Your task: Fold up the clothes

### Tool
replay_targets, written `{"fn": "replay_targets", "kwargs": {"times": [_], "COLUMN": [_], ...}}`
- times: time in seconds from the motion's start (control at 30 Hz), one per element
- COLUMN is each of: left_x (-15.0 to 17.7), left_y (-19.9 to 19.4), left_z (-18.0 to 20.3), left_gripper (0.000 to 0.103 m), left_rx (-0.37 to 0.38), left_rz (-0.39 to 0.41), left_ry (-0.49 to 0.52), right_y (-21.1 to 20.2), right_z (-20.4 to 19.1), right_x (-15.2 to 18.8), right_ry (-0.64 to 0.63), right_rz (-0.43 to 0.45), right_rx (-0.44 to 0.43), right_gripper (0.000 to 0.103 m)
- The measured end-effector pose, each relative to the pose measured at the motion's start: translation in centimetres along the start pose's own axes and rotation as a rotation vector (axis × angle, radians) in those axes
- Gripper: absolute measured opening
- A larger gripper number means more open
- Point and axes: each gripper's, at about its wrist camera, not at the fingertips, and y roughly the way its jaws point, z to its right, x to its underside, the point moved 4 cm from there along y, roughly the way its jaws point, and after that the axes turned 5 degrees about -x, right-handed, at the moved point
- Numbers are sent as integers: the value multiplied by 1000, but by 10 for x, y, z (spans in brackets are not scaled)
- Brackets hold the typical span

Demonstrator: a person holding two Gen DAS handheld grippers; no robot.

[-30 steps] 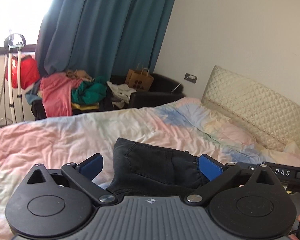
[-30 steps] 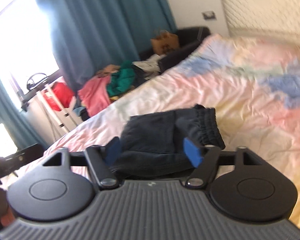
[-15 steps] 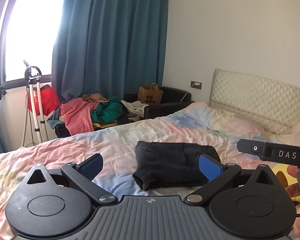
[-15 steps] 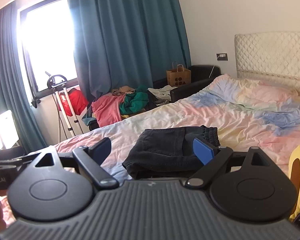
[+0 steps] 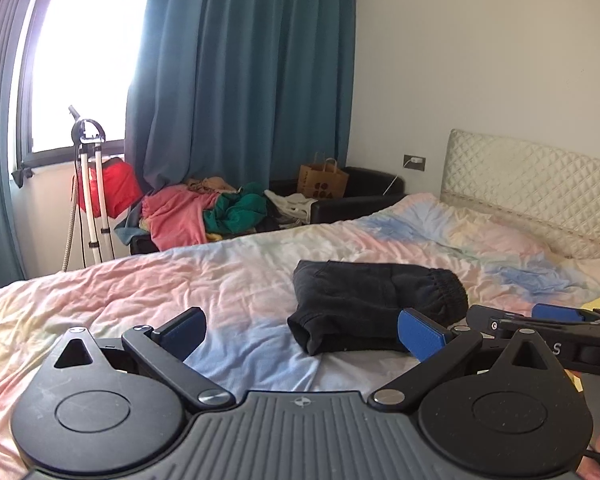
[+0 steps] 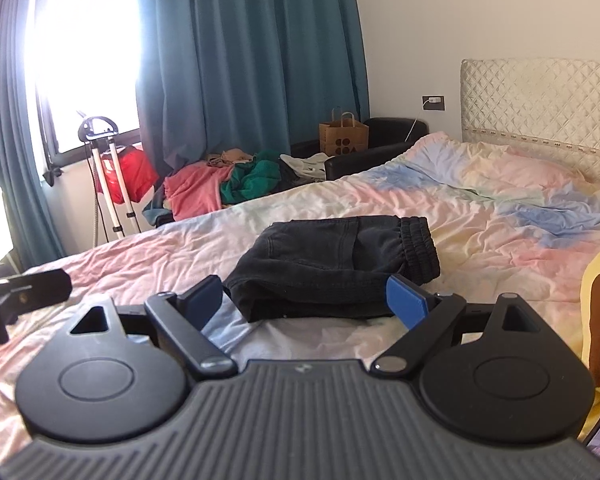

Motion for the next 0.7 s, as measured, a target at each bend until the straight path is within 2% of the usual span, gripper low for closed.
{"fn": "replay_targets", "kwargs": {"times": [0.17,0.4,0.7], "left_x": [12,24,31], "left_y": [10,32,42], "left_z": [-3,-3,-4], "left_gripper": [103,103,103], "left_rx": [6,1,4], "left_rz": [5,-40,-64], "left_ry": [-10,-18,-23], "right_y": [6,8,8], "right_z": [-2,-4,-5], "right_x": [10,16,16], "right_ry": [-11,-22,-43], "right_rz": [-18,-22,-20], "right_rx": [30,73,84], "right_gripper": [90,90,90]}}
